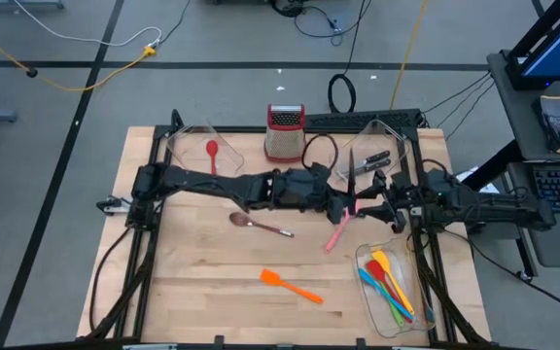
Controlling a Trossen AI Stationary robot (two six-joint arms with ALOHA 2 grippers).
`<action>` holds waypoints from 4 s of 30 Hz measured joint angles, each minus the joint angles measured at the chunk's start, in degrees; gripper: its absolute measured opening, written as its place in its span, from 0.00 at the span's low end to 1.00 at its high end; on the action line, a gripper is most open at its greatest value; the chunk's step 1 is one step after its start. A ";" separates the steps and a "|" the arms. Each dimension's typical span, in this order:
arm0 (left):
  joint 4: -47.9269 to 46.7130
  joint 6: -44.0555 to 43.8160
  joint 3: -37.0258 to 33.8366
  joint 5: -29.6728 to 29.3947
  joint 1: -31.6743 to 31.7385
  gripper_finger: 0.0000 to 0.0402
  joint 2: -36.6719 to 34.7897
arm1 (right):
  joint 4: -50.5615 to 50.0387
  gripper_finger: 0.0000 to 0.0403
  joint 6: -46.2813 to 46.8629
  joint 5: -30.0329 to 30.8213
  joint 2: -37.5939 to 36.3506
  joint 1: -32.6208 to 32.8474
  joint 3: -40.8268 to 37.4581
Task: Pick & Place Kitchen Items
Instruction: Put the silver kitchen knife into the top right transparent bin
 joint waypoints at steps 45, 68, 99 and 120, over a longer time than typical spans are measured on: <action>-0.68 2.12 0.04 6.09 1.11 0.23 0.11 | 16.79 0.82 15.37 -0.46 16.12 0.02 0.00; -2.97 4.87 0.04 6.34 1.04 0.23 0.11 | 16.57 0.21 15.15 -0.87 16.02 0.09 0.01; -20.71 13.95 0.09 7.04 2.98 0.62 -5.96 | 15.65 0.21 13.73 2.12 16.05 -4.40 0.00; -40.10 23.96 -3.87 -3.22 6.61 0.52 -13.05 | -19.32 0.21 -11.52 1.55 17.13 -25.05 16.37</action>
